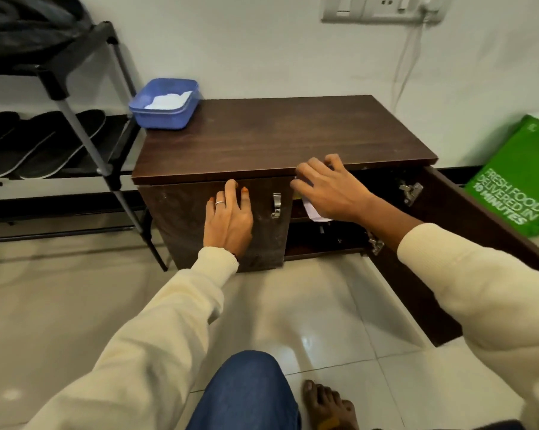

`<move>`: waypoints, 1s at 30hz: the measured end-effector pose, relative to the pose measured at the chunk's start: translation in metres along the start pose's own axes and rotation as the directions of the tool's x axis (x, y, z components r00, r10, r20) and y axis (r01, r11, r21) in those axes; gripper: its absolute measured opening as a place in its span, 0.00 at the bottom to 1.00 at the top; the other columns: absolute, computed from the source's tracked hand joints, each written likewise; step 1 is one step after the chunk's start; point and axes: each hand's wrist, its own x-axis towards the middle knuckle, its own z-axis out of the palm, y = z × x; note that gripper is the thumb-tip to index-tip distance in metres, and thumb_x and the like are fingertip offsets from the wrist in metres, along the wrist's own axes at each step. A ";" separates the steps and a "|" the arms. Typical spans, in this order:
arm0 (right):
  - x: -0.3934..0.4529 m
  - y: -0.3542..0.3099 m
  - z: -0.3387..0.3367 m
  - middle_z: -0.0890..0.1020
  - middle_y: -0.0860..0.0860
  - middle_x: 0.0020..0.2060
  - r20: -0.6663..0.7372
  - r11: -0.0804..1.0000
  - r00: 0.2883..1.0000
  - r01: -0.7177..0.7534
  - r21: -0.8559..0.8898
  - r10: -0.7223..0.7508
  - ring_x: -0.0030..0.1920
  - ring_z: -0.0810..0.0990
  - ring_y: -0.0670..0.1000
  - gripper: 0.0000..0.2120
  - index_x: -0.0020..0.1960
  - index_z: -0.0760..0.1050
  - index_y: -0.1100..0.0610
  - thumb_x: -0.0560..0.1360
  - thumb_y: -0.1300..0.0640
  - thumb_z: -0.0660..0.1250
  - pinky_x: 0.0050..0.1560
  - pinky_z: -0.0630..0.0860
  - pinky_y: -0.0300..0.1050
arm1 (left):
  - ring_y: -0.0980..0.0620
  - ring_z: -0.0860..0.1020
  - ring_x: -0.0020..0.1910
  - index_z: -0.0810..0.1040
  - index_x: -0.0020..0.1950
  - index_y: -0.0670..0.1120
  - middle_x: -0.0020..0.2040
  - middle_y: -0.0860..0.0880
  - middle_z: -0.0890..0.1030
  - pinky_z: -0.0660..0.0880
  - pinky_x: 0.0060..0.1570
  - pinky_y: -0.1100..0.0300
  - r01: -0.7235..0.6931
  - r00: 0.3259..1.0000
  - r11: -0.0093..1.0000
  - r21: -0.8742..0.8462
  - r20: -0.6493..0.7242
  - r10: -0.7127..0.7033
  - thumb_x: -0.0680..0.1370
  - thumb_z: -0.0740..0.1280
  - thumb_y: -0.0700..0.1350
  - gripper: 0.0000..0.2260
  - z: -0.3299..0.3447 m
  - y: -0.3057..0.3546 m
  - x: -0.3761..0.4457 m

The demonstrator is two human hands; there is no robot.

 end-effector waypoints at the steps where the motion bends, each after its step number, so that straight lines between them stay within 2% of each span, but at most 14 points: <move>1: -0.007 0.008 0.000 0.77 0.59 0.54 0.018 0.999 0.999 -0.039 0.026 0.039 0.53 0.76 0.59 0.16 0.58 0.73 0.58 0.71 0.60 0.67 0.52 0.71 0.56 | 0.37 0.75 0.54 0.72 0.68 0.40 0.65 0.36 0.69 0.75 0.51 0.45 -0.036 0.999 0.998 -0.049 0.022 0.038 0.73 0.68 0.39 0.23 -0.004 0.008 0.002; 3: -0.028 0.027 -0.002 0.79 0.58 0.48 0.111 0.984 0.982 -0.162 0.080 0.152 0.48 0.78 0.59 0.12 0.56 0.73 0.59 0.73 0.60 0.64 0.45 0.71 0.51 | 0.38 0.76 0.50 0.73 0.66 0.42 0.62 0.39 0.69 0.77 0.45 0.47 -0.112 0.992 0.979 -0.170 0.045 0.121 0.75 0.67 0.39 0.19 -0.012 0.031 0.009; 6: -0.065 0.051 0.002 0.79 0.57 0.50 0.200 0.913 0.910 -0.391 0.119 0.363 0.51 0.77 0.60 0.11 0.57 0.72 0.59 0.76 0.59 0.61 0.39 0.69 0.49 | 0.40 0.75 0.49 0.73 0.67 0.44 0.62 0.43 0.67 0.77 0.47 0.47 -0.210 0.960 0.916 -0.343 0.105 0.260 0.77 0.65 0.41 0.18 -0.015 0.067 0.016; 9: -0.105 0.072 0.009 0.76 0.61 0.54 0.192 0.827 0.816 -0.561 0.037 0.545 0.56 0.74 0.62 0.12 0.58 0.71 0.61 0.76 0.59 0.61 0.48 0.73 0.54 | 0.40 0.76 0.52 0.74 0.67 0.46 0.61 0.46 0.70 0.76 0.52 0.46 -0.231 0.930 0.830 -0.508 0.134 0.341 0.79 0.63 0.42 0.16 -0.016 0.101 0.020; 11: -0.127 0.082 0.012 0.74 0.63 0.57 0.205 0.713 0.694 -0.700 -0.035 0.691 0.58 0.71 0.63 0.15 0.60 0.70 0.63 0.76 0.58 0.61 0.53 0.71 0.57 | 0.41 0.76 0.55 0.75 0.66 0.47 0.59 0.47 0.72 0.75 0.54 0.47 -0.231 0.922 0.783 -0.577 0.127 0.365 0.80 0.62 0.42 0.15 -0.017 0.124 0.022; 13: -0.145 0.089 0.013 0.71 0.63 0.60 0.275 0.532 0.506 -0.846 -0.027 0.818 0.61 0.69 0.64 0.17 0.63 0.68 0.63 0.76 0.56 0.62 0.56 0.70 0.59 | 0.44 0.75 0.56 0.77 0.65 0.47 0.58 0.47 0.75 0.74 0.56 0.51 -0.215 0.926 0.742 -0.635 0.110 0.362 0.80 0.62 0.42 0.14 -0.019 0.145 0.024; 15: -0.158 0.094 0.014 0.70 0.63 0.63 0.438 0.330 0.303 -0.944 0.016 0.847 0.63 0.68 0.65 0.21 0.65 0.66 0.62 0.77 0.52 0.63 0.58 0.69 0.60 | 0.45 0.75 0.56 0.79 0.63 0.47 0.57 0.46 0.77 0.72 0.57 0.54 -0.210 0.931 0.715 -0.667 0.088 0.355 0.80 0.62 0.42 0.13 -0.020 0.163 0.026; 16: -0.161 0.096 0.014 0.70 0.62 0.62 0.523 0.263 0.238 -0.964 0.028 0.819 0.63 0.70 0.65 0.22 0.65 0.67 0.61 0.76 0.51 0.64 0.58 0.70 0.59 | 0.46 0.76 0.56 0.79 0.62 0.47 0.57 0.46 0.78 0.72 0.57 0.55 -0.203 0.934 0.702 -0.683 0.081 0.348 0.80 0.63 0.42 0.13 -0.020 0.170 0.027; 17: -0.166 0.096 0.013 0.72 0.61 0.61 0.585 0.233 0.204 -0.972 0.026 0.785 0.61 0.72 0.64 0.21 0.65 0.68 0.60 0.76 0.51 0.65 0.57 0.72 0.58 | 0.46 0.76 0.56 0.80 0.62 0.47 0.56 0.46 0.79 0.73 0.57 0.55 -0.192 0.937 0.686 -0.701 0.078 0.341 0.79 0.63 0.42 0.12 -0.019 0.177 0.027; 20: -0.172 0.093 0.011 0.76 0.59 0.56 0.625 0.288 0.236 -0.958 0.019 0.744 0.56 0.77 0.63 0.17 0.62 0.71 0.59 0.74 0.57 0.65 0.53 0.76 0.58 | 0.45 0.77 0.55 0.81 0.60 0.47 0.55 0.45 0.81 0.75 0.58 0.51 -0.149 0.943 0.651 -0.744 0.091 0.320 0.79 0.64 0.41 0.12 -0.019 0.193 0.027; 24: -0.173 0.097 0.007 0.75 0.61 0.57 0.584 0.308 0.291 -0.949 0.073 0.758 0.57 0.76 0.63 0.15 0.59 0.70 0.61 0.74 0.64 0.65 0.49 0.74 0.54 | 0.46 0.78 0.55 0.82 0.59 0.47 0.54 0.46 0.82 0.75 0.57 0.49 -0.130 0.942 0.604 -0.787 0.092 0.322 0.79 0.65 0.42 0.11 -0.021 0.204 0.026; 27: -0.171 0.106 -0.002 0.77 0.60 0.55 0.625 0.298 0.301 -0.948 0.113 0.721 0.55 0.77 0.63 0.18 0.53 0.72 0.61 0.68 0.62 0.75 0.47 0.76 0.54 | 0.49 0.81 0.50 0.82 0.58 0.46 0.51 0.47 0.83 0.78 0.54 0.49 -0.071 0.957 0.532 -0.844 0.092 0.275 0.79 0.65 0.45 0.10 -0.027 0.203 0.024; 28: -0.171 0.109 -0.004 0.78 0.60 0.52 0.662 0.261 0.290 -0.954 0.146 0.691 0.51 0.79 0.62 0.20 0.49 0.71 0.61 0.64 0.59 0.79 0.44 0.77 0.52 | 0.50 0.81 0.47 0.82 0.57 0.46 0.50 0.48 0.83 0.79 0.52 0.50 -0.045 0.963 0.497 -0.866 0.095 0.254 0.79 0.65 0.45 0.10 -0.029 0.201 0.022; 30: -0.169 0.112 -0.009 0.80 0.60 0.45 0.750 0.075 0.264 -0.958 0.276 0.606 0.40 0.83 0.60 0.22 0.46 0.72 0.64 0.61 0.58 0.81 0.36 0.80 0.50 | 0.54 0.82 0.41 0.83 0.55 0.45 0.46 0.49 0.83 0.80 0.46 0.61 -0.011 0.972 0.446 -0.895 0.095 0.214 0.79 0.66 0.46 0.09 -0.035 0.194 0.018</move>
